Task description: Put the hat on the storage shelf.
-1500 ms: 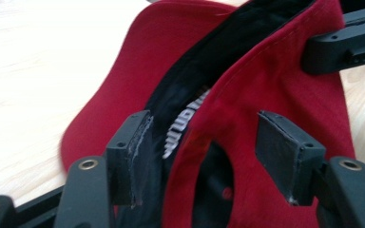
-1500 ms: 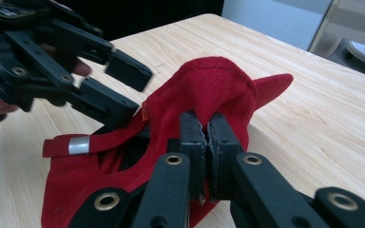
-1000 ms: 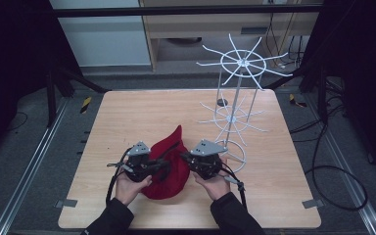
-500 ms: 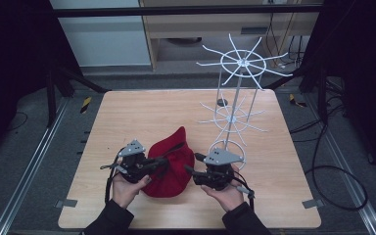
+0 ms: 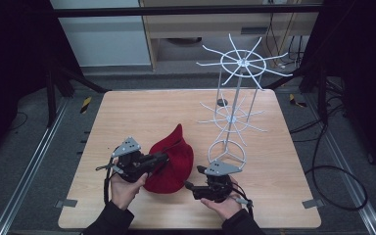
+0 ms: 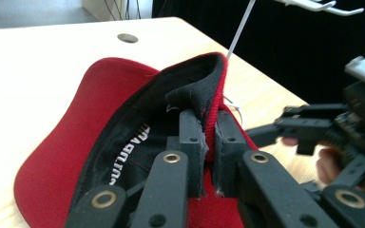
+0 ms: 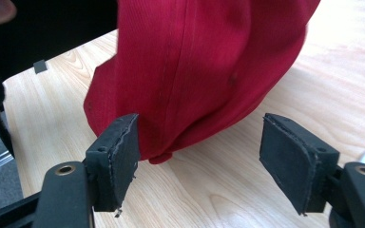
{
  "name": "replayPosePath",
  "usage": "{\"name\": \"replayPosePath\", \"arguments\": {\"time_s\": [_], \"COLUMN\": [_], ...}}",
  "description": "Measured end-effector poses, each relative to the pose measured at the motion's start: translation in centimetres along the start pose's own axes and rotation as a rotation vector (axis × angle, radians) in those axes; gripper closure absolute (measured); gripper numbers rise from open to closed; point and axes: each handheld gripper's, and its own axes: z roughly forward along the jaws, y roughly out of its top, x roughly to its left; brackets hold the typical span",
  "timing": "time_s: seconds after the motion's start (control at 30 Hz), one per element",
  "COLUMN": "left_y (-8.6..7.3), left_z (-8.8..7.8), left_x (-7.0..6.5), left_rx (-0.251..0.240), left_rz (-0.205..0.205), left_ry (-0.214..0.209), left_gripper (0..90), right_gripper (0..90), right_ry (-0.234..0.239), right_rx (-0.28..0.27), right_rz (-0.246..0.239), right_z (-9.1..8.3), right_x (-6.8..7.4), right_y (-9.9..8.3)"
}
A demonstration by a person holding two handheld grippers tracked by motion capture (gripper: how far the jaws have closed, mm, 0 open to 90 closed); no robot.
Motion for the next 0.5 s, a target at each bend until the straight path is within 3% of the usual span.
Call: {"name": "replayPosePath", "arguments": {"time_s": [0.17, 0.37, 0.5], "left_y": [0.4, 0.6, 0.7], "left_z": [-0.4, -0.6, -0.9], "left_x": [-0.4, -0.8, -1.2], "left_rx": [-0.028, -0.048, -0.058], "left_rz": [0.014, 0.016, 0.026], "left_ry": [0.007, 0.003, -0.007], "left_gripper": [84.2, 84.1, 84.1], "right_gripper": [31.1, 31.9, 41.1], "right_ry": [0.021, 0.071, 0.102], "right_rx": [0.005, -0.020, -0.031], "right_rz": [0.024, 0.061, 0.091], "right_z": [1.2, 1.4, 1.8], "right_x": [0.1, 0.3, 0.0], "right_y": [0.0, 0.1, 0.1]}}
